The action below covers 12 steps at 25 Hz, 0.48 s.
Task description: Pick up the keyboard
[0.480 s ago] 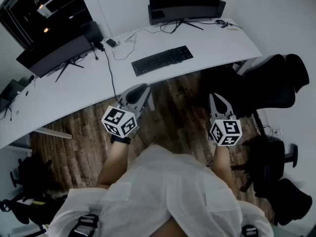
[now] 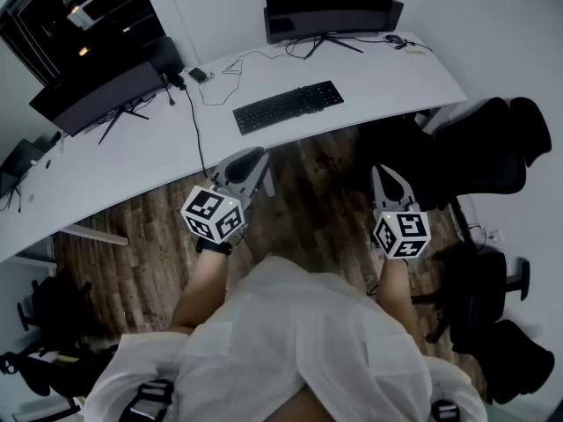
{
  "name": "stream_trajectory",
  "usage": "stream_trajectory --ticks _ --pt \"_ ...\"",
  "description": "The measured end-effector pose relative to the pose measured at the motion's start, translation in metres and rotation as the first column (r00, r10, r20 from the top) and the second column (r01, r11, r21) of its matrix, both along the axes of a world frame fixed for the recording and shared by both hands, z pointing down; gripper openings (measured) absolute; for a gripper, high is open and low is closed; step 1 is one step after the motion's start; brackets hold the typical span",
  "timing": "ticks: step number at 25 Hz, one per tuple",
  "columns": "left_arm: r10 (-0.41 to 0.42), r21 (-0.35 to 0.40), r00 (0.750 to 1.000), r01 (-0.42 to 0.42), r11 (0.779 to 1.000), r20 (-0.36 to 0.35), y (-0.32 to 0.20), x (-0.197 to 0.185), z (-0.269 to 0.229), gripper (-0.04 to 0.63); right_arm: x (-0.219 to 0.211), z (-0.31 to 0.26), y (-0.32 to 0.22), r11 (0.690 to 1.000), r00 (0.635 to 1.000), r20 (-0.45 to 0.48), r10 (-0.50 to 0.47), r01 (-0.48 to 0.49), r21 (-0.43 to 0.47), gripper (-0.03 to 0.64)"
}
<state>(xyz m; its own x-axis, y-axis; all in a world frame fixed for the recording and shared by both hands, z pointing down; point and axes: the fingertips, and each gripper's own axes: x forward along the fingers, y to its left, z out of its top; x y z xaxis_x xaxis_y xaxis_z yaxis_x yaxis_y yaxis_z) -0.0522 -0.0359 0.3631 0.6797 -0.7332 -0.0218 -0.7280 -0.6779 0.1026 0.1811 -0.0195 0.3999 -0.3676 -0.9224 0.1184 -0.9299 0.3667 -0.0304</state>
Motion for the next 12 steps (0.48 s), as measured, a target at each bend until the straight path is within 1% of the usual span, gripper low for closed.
stream_trajectory --ticks 3,6,12 --pt "0.008 0.000 1.000 -0.008 1.000 -0.002 -0.001 0.006 0.000 0.046 0.001 0.000 0.000 1.000 1.000 0.017 -0.017 0.017 -0.001 0.002" --pt "0.015 -0.003 1.000 -0.015 1.000 -0.003 -0.003 0.011 0.000 0.047 0.005 -0.002 0.000 1.000 0.999 0.044 -0.013 0.013 0.004 0.003" --pt "0.044 -0.019 0.999 -0.044 0.999 -0.006 -0.003 0.026 0.006 0.048 0.014 0.003 0.005 1.000 1.000 0.028 0.004 -0.004 -0.008 0.003"
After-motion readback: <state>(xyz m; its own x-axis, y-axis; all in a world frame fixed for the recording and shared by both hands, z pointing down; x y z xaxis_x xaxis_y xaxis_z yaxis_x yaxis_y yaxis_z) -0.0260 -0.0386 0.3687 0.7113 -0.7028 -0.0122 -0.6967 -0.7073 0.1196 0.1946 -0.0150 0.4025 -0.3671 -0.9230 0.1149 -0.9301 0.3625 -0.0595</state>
